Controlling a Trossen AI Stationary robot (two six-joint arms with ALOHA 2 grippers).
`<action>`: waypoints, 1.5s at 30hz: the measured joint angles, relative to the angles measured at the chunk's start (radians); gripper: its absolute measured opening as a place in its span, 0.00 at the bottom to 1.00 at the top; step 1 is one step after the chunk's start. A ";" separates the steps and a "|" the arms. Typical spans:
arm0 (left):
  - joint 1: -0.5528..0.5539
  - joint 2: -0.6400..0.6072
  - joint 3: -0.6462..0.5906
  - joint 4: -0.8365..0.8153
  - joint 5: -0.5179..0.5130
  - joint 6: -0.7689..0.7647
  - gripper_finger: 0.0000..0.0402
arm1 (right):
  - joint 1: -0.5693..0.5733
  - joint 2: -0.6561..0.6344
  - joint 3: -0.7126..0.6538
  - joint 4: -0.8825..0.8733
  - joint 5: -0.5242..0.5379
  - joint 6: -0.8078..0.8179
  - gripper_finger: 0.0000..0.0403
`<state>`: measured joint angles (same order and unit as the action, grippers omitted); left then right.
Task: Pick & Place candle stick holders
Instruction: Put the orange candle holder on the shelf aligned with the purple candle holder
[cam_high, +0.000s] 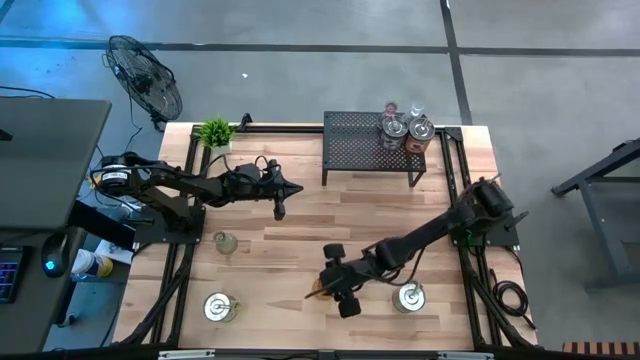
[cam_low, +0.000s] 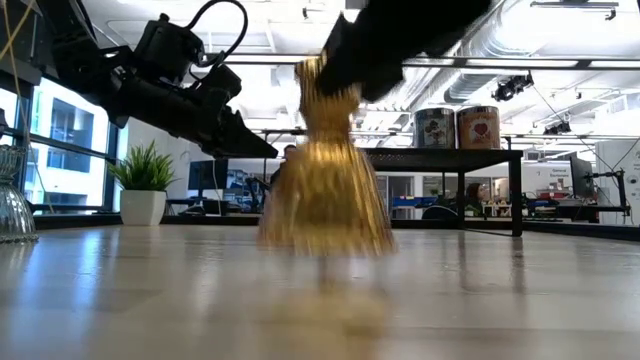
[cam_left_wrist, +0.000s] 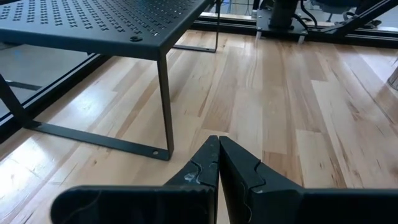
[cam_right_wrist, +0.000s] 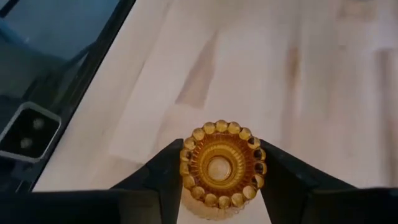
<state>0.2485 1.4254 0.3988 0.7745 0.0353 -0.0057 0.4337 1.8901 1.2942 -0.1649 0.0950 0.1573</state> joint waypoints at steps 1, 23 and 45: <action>0.000 0.000 0.000 -0.001 0.000 -0.002 0.01 | -0.007 -0.021 0.000 -0.007 0.009 0.001 0.40; 0.000 0.000 0.000 0.019 -0.001 0.001 0.01 | -0.724 -0.523 0.147 -0.441 0.136 0.010 0.40; 0.000 0.000 0.000 0.029 -0.001 0.009 0.01 | -1.114 -0.176 0.425 -0.600 -0.078 -0.162 0.41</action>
<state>0.2485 1.4250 0.3988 0.8038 0.0341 0.0032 -0.6800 1.7139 1.7187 -0.7651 0.0168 -0.0044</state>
